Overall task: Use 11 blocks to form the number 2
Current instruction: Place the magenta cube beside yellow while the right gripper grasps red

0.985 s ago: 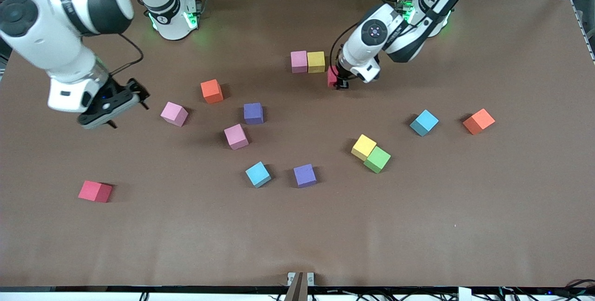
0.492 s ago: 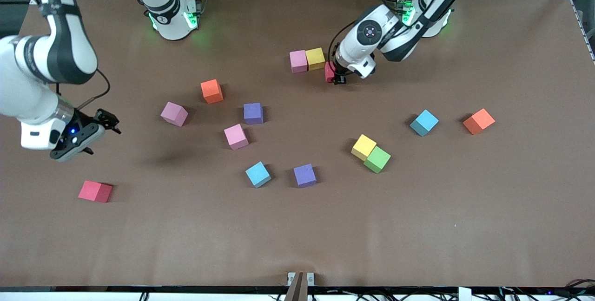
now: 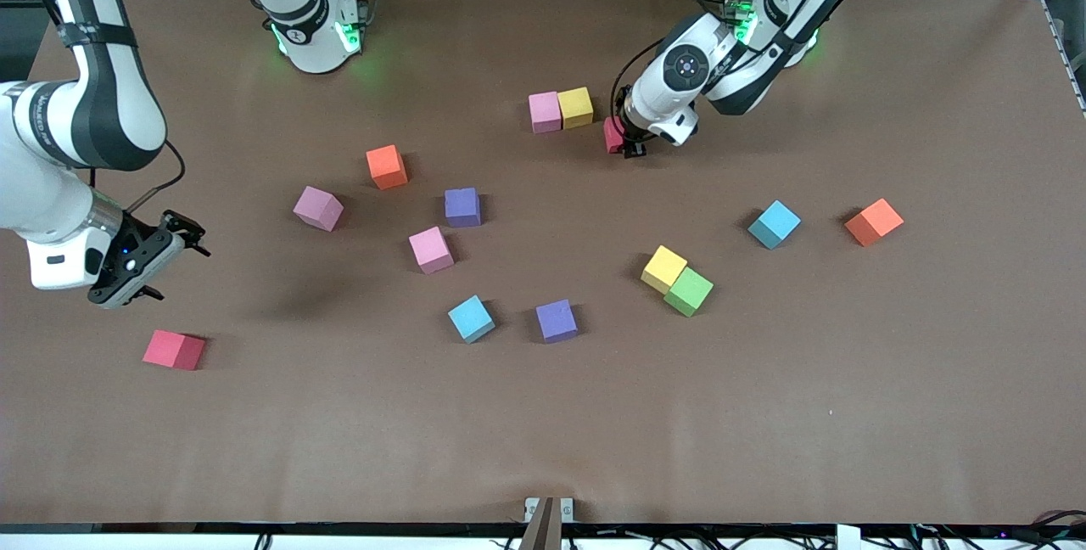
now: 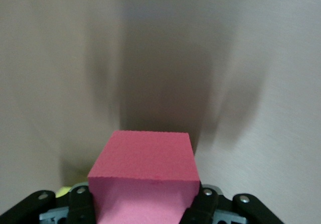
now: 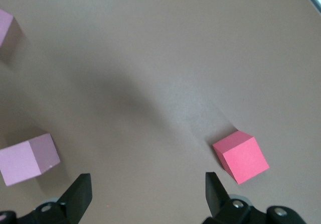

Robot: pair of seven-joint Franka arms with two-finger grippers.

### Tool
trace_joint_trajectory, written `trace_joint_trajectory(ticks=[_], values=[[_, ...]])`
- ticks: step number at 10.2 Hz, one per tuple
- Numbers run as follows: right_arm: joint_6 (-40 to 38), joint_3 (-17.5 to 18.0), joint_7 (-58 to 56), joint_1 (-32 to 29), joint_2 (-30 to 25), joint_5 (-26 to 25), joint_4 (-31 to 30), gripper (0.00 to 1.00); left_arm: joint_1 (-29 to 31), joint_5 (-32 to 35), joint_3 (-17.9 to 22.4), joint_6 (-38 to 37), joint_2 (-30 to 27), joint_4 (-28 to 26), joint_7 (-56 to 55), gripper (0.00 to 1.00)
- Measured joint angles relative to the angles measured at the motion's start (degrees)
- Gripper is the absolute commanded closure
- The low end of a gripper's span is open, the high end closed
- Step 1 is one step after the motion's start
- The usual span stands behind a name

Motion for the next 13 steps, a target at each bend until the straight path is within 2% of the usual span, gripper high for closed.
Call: trace_joint_trajectory(ticks=[2, 4, 7, 10, 13], values=[[5.2, 0.0, -2.8, -2.2, 3.3, -2.0, 0.0, 0.0, -1.6, 0.0, -0.2, 0.3, -0.3, -0.9, -4.0, 1.0], [10.1, -0.1, -11.1, -3.5, 8.4, -2.7, 0.7, 0.0, -2.6, 0.0, -0.2, 0.4, -0.5, -1.0, -5.6, 1.0], [10.7, -0.2, -16.5, -4.1, 14.7, -2.7, 4.9, 0.0, -7.2, 0.0, -0.3, 1.5, -2.5, -1.6, -8.3, 1.0], [10.6, -0.1, -17.5, -4.3, 16.8, -3.5, 5.9, 0.0, -9.1, 0.0, -0.3, 1.8, -5.9, -2.8, -10.6, 1.0], [10.6, -0.1, -18.1, -4.3, 19.0, -11.6, 8.1, 0.0, -9.9, 0.0, -0.2, 2.7, -6.2, -2.9, -11.2, 1.0]])
